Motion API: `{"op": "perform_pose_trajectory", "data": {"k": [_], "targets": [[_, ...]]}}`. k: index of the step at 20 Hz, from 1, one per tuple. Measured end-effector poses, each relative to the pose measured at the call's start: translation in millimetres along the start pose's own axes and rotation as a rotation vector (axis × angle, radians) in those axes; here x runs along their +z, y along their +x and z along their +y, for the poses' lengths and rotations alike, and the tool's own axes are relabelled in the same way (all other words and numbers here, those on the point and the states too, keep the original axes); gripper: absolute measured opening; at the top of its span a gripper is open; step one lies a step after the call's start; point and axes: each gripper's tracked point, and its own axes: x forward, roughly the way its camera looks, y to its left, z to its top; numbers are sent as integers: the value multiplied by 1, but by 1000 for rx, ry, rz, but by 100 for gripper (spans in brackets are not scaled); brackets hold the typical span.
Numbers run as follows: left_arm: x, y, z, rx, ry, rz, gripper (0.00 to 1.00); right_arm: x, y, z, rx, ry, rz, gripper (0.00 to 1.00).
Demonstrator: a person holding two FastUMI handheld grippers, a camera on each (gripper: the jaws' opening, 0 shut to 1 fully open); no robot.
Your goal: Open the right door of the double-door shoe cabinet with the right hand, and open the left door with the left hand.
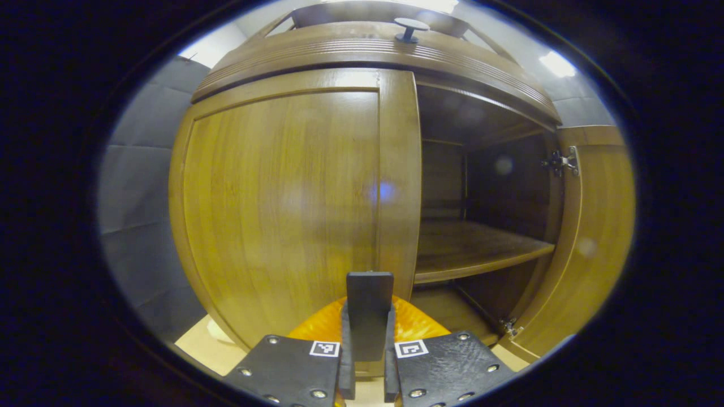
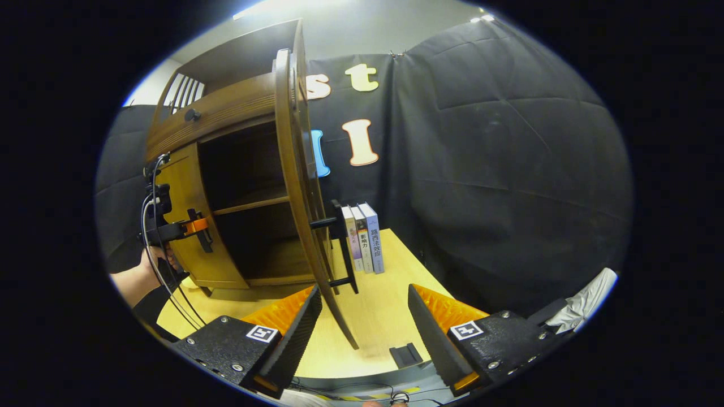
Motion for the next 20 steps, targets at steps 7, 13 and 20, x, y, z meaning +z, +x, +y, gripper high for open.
{"op": "perform_pose_trajectory", "data": {"k": [7, 13, 20], "targets": [[-3, -38, 7, 11, -17, -25, 19, -1, 4, 24, 38, -27, -4, 92], [-7, -86, 20, -17, -45, -33, 27, -9, 5, 52, 73, -47, 19, 92], [-10, -137, 44, -75, -38, -37, 27, -24, 1, 112, 122, -56, 20, 92]]}}
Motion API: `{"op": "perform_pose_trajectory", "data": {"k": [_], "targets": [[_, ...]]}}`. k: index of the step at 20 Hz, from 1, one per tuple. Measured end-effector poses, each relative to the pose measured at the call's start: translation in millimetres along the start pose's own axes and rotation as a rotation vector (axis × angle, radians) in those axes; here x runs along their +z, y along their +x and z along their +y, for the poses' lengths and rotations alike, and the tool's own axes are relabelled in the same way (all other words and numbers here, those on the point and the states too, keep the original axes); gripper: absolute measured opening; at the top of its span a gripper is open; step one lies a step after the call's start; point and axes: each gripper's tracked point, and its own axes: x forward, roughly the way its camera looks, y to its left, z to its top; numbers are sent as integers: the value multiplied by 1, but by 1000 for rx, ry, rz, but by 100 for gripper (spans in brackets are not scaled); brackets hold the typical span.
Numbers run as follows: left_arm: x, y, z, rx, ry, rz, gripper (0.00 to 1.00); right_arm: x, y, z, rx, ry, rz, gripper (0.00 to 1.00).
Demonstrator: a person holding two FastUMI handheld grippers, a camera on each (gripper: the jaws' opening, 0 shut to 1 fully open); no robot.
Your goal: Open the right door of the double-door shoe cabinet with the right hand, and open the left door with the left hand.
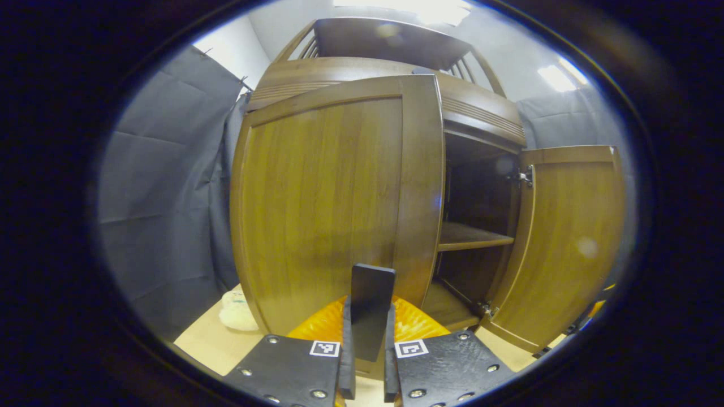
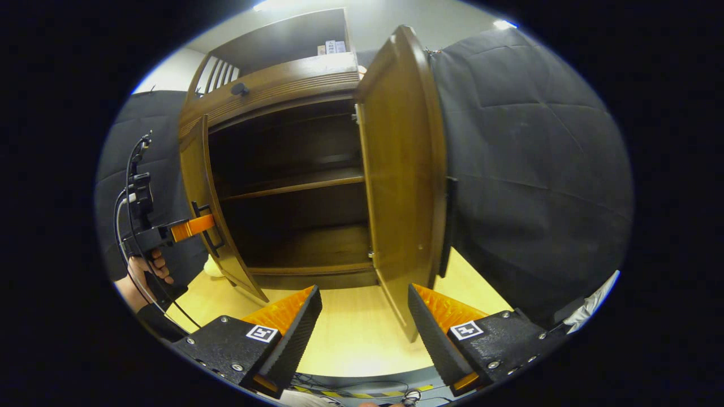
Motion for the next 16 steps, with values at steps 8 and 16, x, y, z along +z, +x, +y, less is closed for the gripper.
{"op": "perform_pose_trajectory", "data": {"k": [8, 16], "targets": [[13, -41, 32, -19, -12, -20, 14, 6, 22, 65, 77, -16, -38, 92], [24, -83, 80, -5, -17, -29, 20, 14, 37, 105, 140, -34, -60, 92]]}}
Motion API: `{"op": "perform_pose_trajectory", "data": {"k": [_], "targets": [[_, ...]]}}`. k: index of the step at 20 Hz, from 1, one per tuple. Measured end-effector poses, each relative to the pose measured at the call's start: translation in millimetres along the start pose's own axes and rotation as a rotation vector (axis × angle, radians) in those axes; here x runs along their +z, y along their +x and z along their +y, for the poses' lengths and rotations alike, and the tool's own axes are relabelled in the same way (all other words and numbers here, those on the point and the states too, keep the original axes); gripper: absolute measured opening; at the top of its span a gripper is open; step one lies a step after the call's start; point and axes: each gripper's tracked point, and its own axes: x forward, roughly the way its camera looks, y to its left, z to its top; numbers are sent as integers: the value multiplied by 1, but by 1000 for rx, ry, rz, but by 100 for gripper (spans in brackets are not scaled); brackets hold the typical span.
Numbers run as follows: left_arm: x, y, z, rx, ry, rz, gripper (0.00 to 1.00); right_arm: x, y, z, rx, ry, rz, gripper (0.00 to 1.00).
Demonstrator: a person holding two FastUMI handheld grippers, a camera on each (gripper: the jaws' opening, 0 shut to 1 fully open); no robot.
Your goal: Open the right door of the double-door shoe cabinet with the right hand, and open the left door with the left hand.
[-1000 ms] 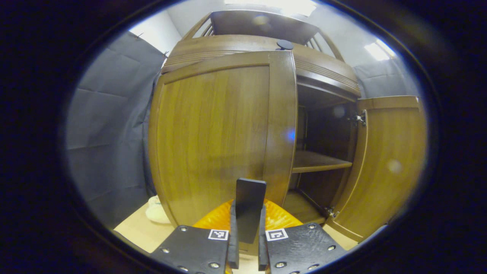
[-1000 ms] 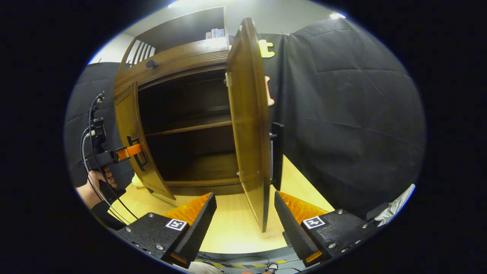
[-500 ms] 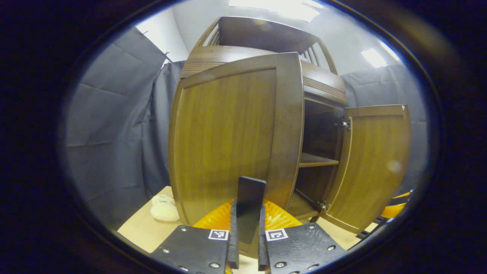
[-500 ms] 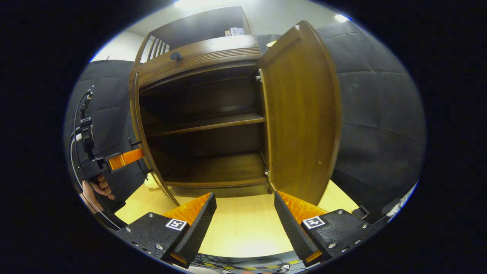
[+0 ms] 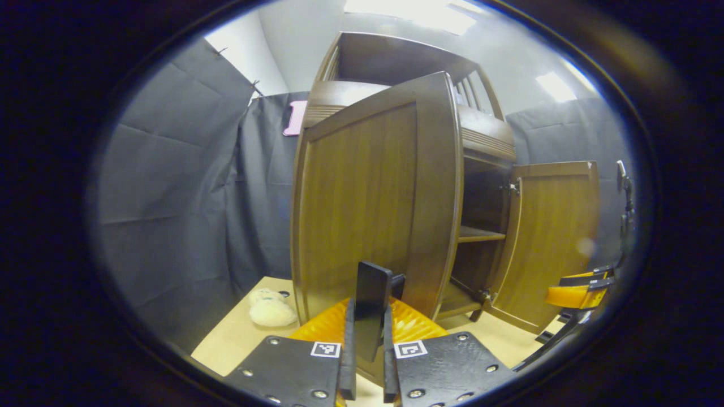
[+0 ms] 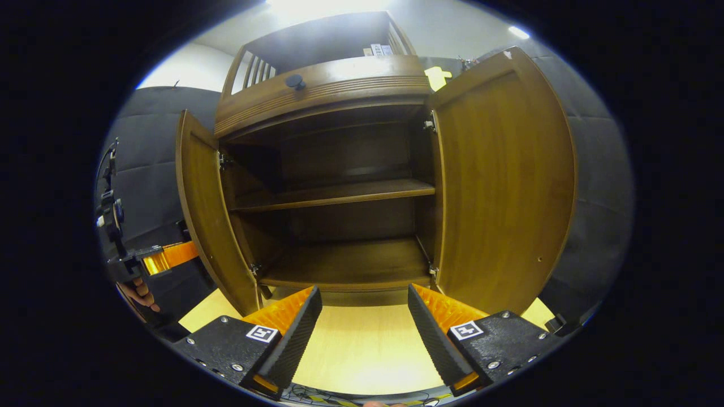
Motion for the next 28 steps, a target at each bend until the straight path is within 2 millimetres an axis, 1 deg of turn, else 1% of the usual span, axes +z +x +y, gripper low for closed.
{"op": "perform_pose_trajectory", "data": {"k": [2, 3, 4, 5, 7, 8, 9, 10, 11, 12, 14, 15, 16, 20, 21, 22, 23, 24, 26, 28], "targets": [[-2, -6, 15, 13, -16, -5, 20, 0, 4, 4, 8, -10, 8, 95], [-3, -11, 22, 23, -19, -6, 19, -1, 5, 5, 13, -15, 11, 92], [-1, -15, 28, 33, -22, -7, 12, -1, 6, 7, 17, -17, 14, 95], [2, -22, 32, 43, -17, -8, 12, -2, 7, 8, 21, -19, 17, 92], [4, -31, 57, 84, 11, -17, 8, -2, 9, 10, 25, -18, 20, 92], [1, -39, 69, 94, 17, -20, 5, -2, 10, 12, 28, -15, 22, 92], [0, -46, 81, 105, 8, -27, 5, -2, 11, 13, 31, -12, 22, 92], [0, -50, 96, 108, -6, -35, 10, -2, 11, 15, 35, -11, 24, 92], [2, -53, 109, 104, -19, -45, 10, -3, 12, 16, 37, -10, 27, 92], [2, -56, 125, 92, -26, -48, 10, -2, 12, 17, 39, -10, 30, 92], [2, -66, 147, 65, -1, -59, 7, -2, 13, 18, 42, -3, 34, 92], [5, -67, 160, 56, 7, -68, 6, -3, 14, 19, 43, 1, 39, 92], [5, -69, 172, 45, 3, -69, 10, -3, 14, 19, 42, 4, 43, 92], [-2, -74, 215, 28, -15, -56, 10, 1, 11, 17, 32, -5, 46, 92], [-7, -75, 218, 10, -26, -45, 10, 2, 11, 17, 30, -11, 45, 92], [-11, -74, 215, -6, -35, -35, 6, 3, 11, 15, 28, -15, 46, 92], [-16, -73, 212, -11, -33, -28, 10, 4, 10, 14, 28, -16, 49, 92], [-20, -73, 211, -6, -21, -19, 7, 4, 11, 13, 26, -16, 50, 92], [-18, -79, 209, 19, 1, -19, 7, 8, 11, 9, 21, -12, 46, 92], [-12, -92, 212, 73, -2, -39, 6, 11, 12, 5, 16, -12, 39, 92]]}}
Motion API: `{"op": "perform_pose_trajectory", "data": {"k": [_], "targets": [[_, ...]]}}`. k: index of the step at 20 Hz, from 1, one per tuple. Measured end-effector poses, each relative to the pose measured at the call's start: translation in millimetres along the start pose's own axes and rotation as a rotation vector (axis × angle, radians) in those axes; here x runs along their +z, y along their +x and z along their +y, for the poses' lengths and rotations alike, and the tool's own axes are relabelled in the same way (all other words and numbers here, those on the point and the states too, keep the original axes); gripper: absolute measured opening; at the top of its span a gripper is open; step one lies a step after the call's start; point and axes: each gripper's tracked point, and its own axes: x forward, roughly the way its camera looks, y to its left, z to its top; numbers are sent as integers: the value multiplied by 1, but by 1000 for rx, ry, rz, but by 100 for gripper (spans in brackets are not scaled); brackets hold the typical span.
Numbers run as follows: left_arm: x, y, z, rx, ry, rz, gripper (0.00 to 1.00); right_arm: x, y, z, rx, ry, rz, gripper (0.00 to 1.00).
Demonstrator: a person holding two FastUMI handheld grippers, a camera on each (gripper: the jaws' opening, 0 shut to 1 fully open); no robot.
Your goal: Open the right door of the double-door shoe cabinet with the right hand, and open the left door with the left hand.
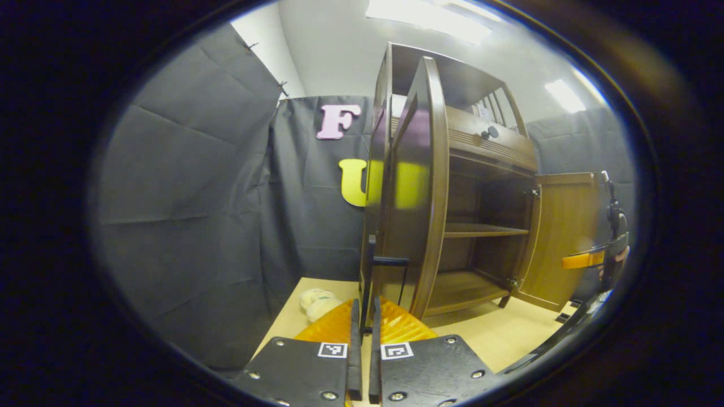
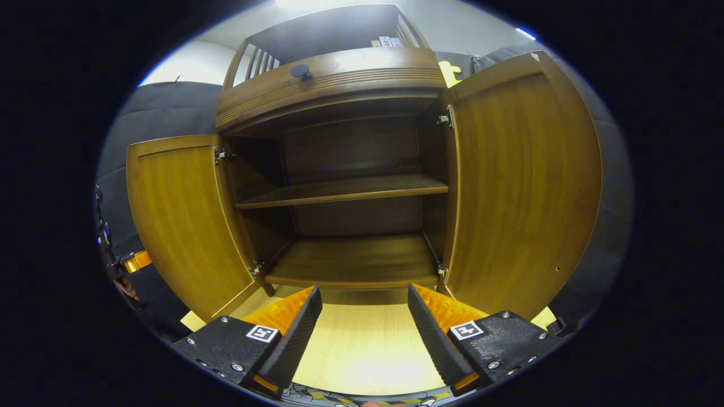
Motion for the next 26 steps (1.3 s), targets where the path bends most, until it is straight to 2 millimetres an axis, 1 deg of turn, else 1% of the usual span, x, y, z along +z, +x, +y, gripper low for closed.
{"op": "perform_pose_trajectory", "data": {"k": [2, 3, 4, 5, 7, 8, 9, 10, 11, 14, 15, 17, 18, 19, 20, 21, 22, 23, 24, 25, 26], "targets": [[10, -23, 1, 57, -2, -23, 7, 2, 1, -4, 0, -10, -3, 92], [18, -37, -1, 78, 2, -31, 7, 3, 1, -6, 0, -16, -10, 92], [26, -53, -9, 92, 1, -44, 6, 6, 2, -8, -5, -23, -21, 92], [36, -67, -20, 97, -11, -57, 6, 7, 1, -11, -8, -29, -32, 92], [50, -92, -50, 91, -28, -79, 8, 12, 1, -15, -14, -32, -55, 92], [55, -98, -65, 90, -38, -88, 10, 14, 0, -18, -18, -31, -65, 92], [58, -99, -78, 92, -54, -98, 10, 16, -1, -20, -22, -29, -73, 92], [59, -99, -93, 81, -80, -99, 6, 19, -1, -22, -26, -24, -81, 92], [56, -92, -113, 60, -98, -87, 6, 20, -3, -24, -28, -24, -90, 92], [51, -65, -158, 2, -81, -54, 6, 27, -9, -30, -39, -32, -113, 92], [54, -57, -175, -22, -58, -51, 10, 30, -12, -33, -44, -36, -121, 92], [67, -46, -206, -55, -20, -76, 10, 35, -20, -40, -60, -44, -140, 92], [68, -39, -221, -64, -3, -67, 10, 37, -24, -43, -69, -48, -146, 92], [72, -32, -224, -43, 28, -82, 10, 40, -29, -46, -78, -54, -153, 92], [82, -27, -230, -45, 57, -110, 4, 43, -33, -49, -87, -63, -162, 92], [90, -21, -238, -54, 82, -134, 10, 46, -38, -52, -97, -71, -171, 92], [92, -15, -245, -66, 97, -136, 21, 49, -43, -53, -106, -79, -181, 95], [94, -9, -248, -65, 107, -141, 32, 53, -46, -53, -112, -84, -190, 92], [95, -2, -251, -63, 112, -140, 43, 56, -48, -54, -115, -88, -199, 94], [93, 4, -253, -55, 116, -131, 55, 58, -48, -55, -123, -90, -205, 94], [89, 12, -253, -36, 118, -118, 66, 58, -49, -56, -130, -92, -210, 92]]}}
